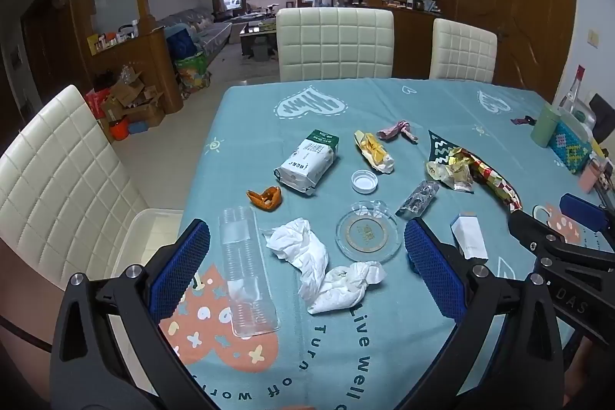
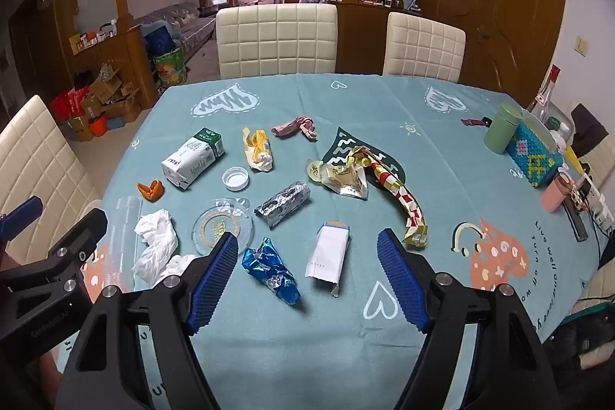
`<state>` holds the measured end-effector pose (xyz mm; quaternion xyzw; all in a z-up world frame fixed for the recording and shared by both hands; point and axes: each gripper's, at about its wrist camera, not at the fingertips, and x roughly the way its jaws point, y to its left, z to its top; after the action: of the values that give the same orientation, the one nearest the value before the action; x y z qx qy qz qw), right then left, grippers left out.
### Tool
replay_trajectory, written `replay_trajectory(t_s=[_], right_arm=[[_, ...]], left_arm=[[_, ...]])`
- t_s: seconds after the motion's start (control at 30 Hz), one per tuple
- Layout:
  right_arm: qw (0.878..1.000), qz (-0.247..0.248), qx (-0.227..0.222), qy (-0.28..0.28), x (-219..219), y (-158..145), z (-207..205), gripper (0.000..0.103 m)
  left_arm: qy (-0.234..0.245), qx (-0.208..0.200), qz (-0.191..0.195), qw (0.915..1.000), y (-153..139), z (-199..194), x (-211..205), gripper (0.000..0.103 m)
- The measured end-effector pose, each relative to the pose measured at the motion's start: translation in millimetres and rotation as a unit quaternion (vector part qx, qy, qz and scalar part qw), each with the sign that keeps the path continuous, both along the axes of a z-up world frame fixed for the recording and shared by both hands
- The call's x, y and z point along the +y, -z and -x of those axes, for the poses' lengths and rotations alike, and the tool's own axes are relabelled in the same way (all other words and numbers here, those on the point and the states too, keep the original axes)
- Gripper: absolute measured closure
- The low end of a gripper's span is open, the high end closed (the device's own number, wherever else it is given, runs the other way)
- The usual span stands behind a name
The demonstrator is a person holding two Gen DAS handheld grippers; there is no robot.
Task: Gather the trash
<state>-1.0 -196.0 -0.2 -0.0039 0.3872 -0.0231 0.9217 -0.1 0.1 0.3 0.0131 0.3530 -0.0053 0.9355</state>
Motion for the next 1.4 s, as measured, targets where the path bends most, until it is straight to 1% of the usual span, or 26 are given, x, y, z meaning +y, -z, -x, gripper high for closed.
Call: replay_trajectory(t_s=[0.13,0.2,0.43,1.4], right_arm=[[1.0,-0.001,0.0,-0.001,-0.7,-1.2,-0.6,0.03],[1.0,-0.001,-0.001,-0.002,-1.5,-2.3,-0.5,0.03],[1.0,0.001,-0.004,-0.002,-1.5,-3.8,-2.0,0.03],[1.0,0.001,-0.002,-0.003,0.7,-1.2,-2.5,0.03]], left_arm=[[-0.007,-0.003,-0.004,1.0,-0.7,-1.1,1.4,0.003],[-0.009,-0.005,-0.006,0.9999,3.3,-2.5,-4.6,0.003],[-0.002,-0.013,-0.005,0.9999,-2.2,0.7,-0.2,0.003],[-0.001,-0.009,-0.005,0.9999,-1.1,-0.3,0.6,0.003]])
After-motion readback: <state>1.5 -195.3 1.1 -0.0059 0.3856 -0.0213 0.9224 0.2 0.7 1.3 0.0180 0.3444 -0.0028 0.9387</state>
